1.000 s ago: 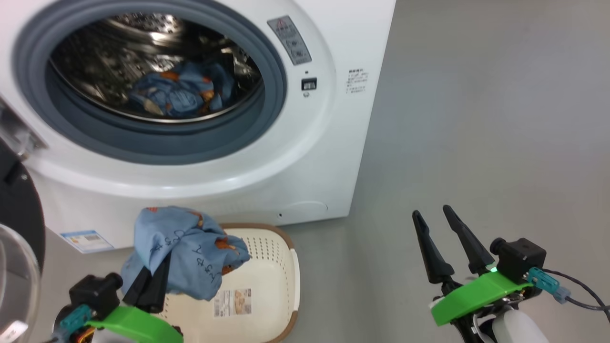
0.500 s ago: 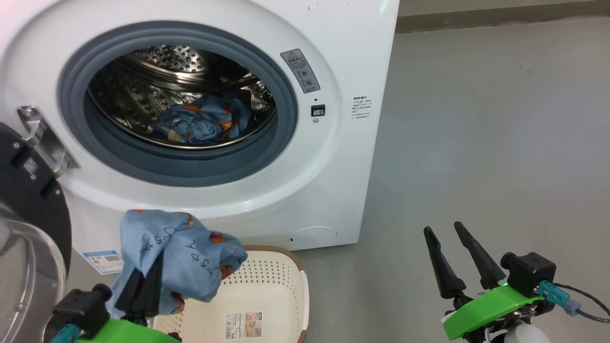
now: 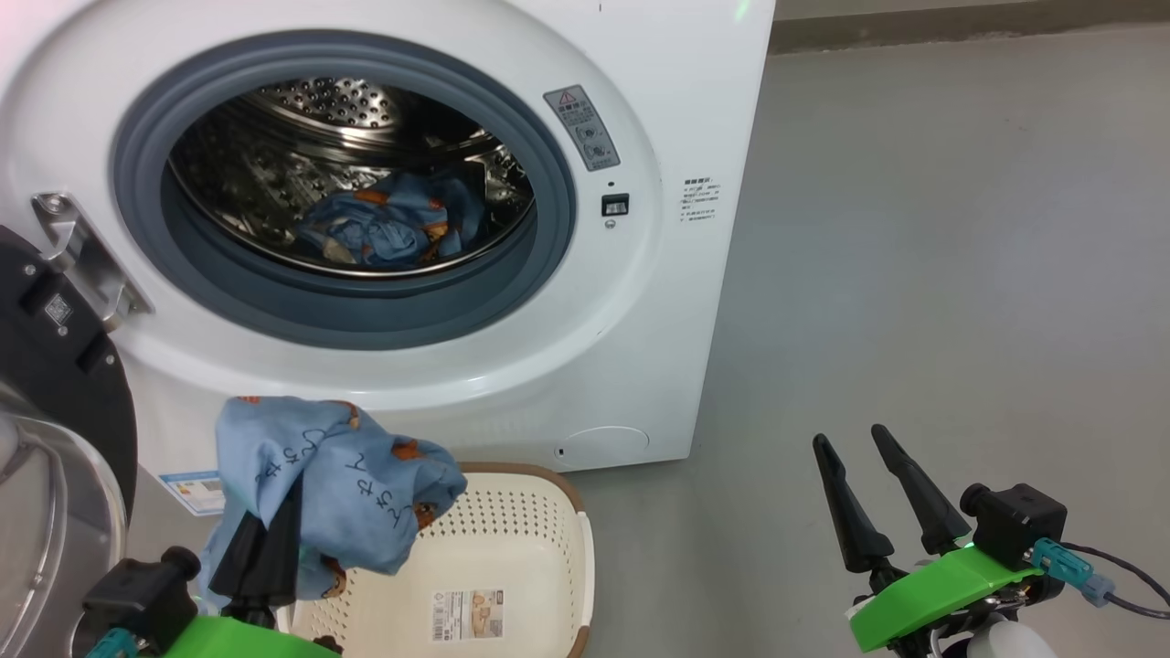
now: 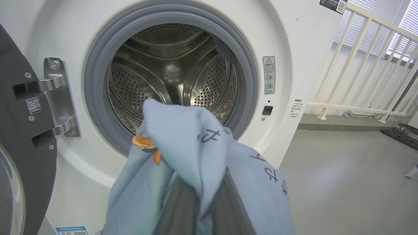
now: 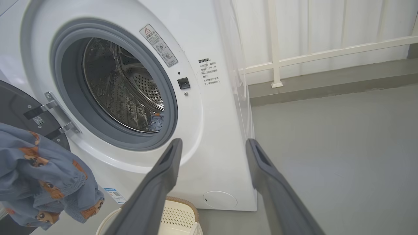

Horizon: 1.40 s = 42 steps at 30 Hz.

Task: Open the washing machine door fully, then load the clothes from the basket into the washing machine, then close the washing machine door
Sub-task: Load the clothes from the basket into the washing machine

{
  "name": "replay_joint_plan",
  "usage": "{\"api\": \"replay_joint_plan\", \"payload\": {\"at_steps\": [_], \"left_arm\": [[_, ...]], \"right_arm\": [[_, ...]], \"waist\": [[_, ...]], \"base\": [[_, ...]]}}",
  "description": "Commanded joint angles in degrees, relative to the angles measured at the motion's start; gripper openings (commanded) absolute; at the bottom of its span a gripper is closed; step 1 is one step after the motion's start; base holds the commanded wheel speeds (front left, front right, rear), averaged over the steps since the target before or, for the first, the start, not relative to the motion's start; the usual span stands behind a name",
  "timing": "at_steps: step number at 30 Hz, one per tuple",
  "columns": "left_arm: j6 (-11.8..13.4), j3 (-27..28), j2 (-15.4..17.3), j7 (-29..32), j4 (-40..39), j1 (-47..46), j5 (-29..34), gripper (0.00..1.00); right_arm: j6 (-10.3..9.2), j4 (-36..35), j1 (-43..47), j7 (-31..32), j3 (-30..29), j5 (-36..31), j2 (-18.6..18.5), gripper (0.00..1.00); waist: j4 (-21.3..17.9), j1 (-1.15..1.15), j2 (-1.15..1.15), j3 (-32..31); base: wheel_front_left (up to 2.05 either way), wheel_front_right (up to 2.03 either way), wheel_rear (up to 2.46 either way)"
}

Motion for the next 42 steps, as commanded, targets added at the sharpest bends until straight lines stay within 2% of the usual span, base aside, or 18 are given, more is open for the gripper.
{"api": "replay_joint_plan", "payload": {"at_steps": [1, 7, 14, 20, 32, 42], "left_arm": [[0.0, 2.6, 1.2, -0.7, -1.4, -1.7, 0.0, 0.00], [-0.9, 2.7, 1.7, -0.7, -0.3, -4.2, 0.0, 0.00], [-2.3, 3.1, 2.1, 0.0, 1.7, -11.5, -0.2, 0.00], [-4.8, 3.0, 1.2, 1.2, 6.8, -20.7, -1.7, 0.00], [-8.8, 1.6, -0.1, 1.6, 25.2, -43.0, -1.9, 0.00], [-10.0, -0.4, 1.3, 0.9, 44.1, -57.9, -0.9, 0.00]], "right_arm": [[0.09, -1.5, -1.0, -0.3, 1.0, -0.3, 0.0, 1.00], [0.09, -1.7, -1.7, -0.3, 1.1, -0.4, 0.6, 1.00], [0.09, -2.2, -2.6, -0.3, 1.5, -1.0, 1.7, 1.00], [0.09, -2.9, -4.1, -0.3, 1.6, -1.7, 2.8, 1.00], [0.09, -4.9, -6.8, -0.3, 2.2, -2.7, 4.2, 1.00], [0.09, -7.5, -8.9, -0.3, 3.8, 0.3, 4.3, 1.00]], "waist": [[0.0, 0.00, 0.00, 0.3], [-0.3, 0.00, 0.00, 1.7], [-1.3, 0.00, 0.00, 4.7], [-3.0, 0.00, 0.00, 8.5], [-6.6, 0.00, 0.00, 18.1], [-10.6, 0.00, 0.00, 25.5]], "base": [[0.00, 0.00, 0.00], [0.00, 0.00, 0.00], [0.00, 0.00, 0.00], [0.00, 0.00, 0.00], [0.00, 0.00, 0.00], [0.00, 0.00, 0.00]]}}
